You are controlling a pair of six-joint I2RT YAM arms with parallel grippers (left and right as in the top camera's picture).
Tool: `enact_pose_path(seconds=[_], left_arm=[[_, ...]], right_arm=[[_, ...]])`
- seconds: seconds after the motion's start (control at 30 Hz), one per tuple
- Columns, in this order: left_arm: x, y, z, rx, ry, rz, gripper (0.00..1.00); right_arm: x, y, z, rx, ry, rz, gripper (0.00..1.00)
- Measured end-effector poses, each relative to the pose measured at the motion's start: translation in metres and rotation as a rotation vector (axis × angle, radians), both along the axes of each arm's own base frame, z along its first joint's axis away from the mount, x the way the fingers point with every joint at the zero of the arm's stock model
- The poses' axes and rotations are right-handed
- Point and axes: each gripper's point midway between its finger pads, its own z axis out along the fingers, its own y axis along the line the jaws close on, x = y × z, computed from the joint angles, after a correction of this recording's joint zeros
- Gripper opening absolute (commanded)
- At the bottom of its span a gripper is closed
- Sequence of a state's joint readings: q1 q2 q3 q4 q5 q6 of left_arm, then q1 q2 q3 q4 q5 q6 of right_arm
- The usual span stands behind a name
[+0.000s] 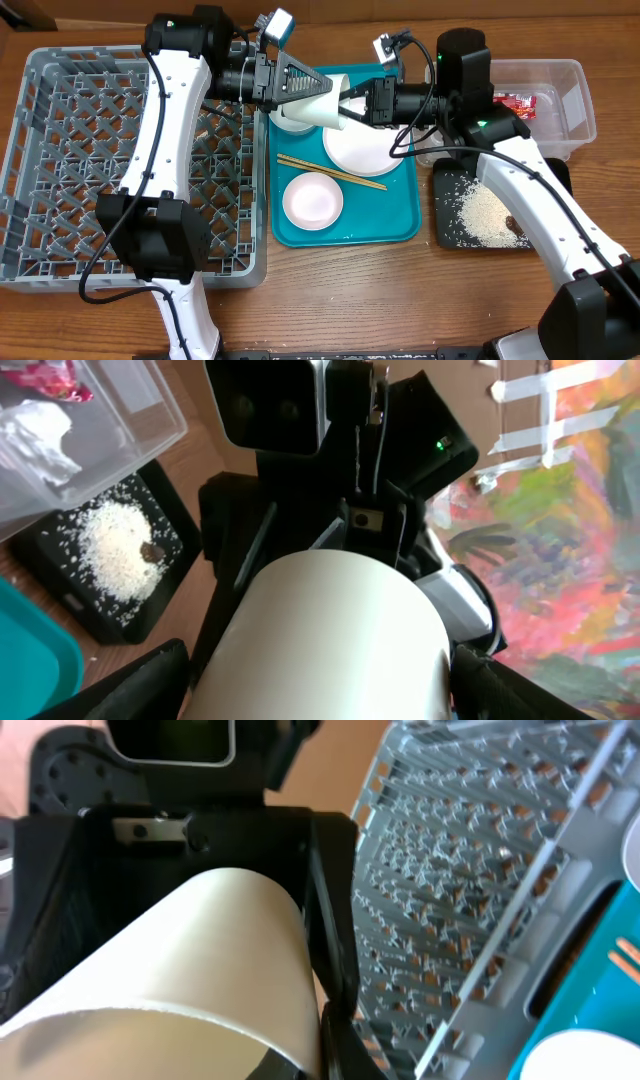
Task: Sort waste into correct bins and load items into the dishwasher
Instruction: 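Pass the white cup from the right gripper to the left gripper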
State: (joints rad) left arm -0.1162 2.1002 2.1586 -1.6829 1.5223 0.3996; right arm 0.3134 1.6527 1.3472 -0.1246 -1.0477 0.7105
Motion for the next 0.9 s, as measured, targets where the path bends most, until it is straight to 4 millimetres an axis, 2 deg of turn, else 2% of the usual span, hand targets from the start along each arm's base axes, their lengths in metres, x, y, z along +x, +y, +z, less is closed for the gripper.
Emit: enact_pose_path(seconds=[0.17, 0.43, 0.67, 0.9], left_arm=[[0.000, -0.001, 0.004, -0.023, 0.004, 0.000, 0.82], [-0.004, -0.006, 0.002, -0.011, 0.006, -0.015, 0.81], [-0.005, -0.007, -0.003, 0.010, 0.015, -0.019, 0.84], [-0.006, -0.007, -0.007, 0.030, 0.022, -0.021, 0.83]], right_arm=[[0.007, -0.005, 0.007, 0.033, -0.021, -0.007, 0.04], [0.023, -0.030, 0.009, 0.044, 0.009, -0.070, 0.04], [0.017, -0.031, 0.000, 0.027, 0.053, -0.050, 0.04], [0.009, -0.029, -0.007, 0.010, 0.062, -0.016, 0.04]])
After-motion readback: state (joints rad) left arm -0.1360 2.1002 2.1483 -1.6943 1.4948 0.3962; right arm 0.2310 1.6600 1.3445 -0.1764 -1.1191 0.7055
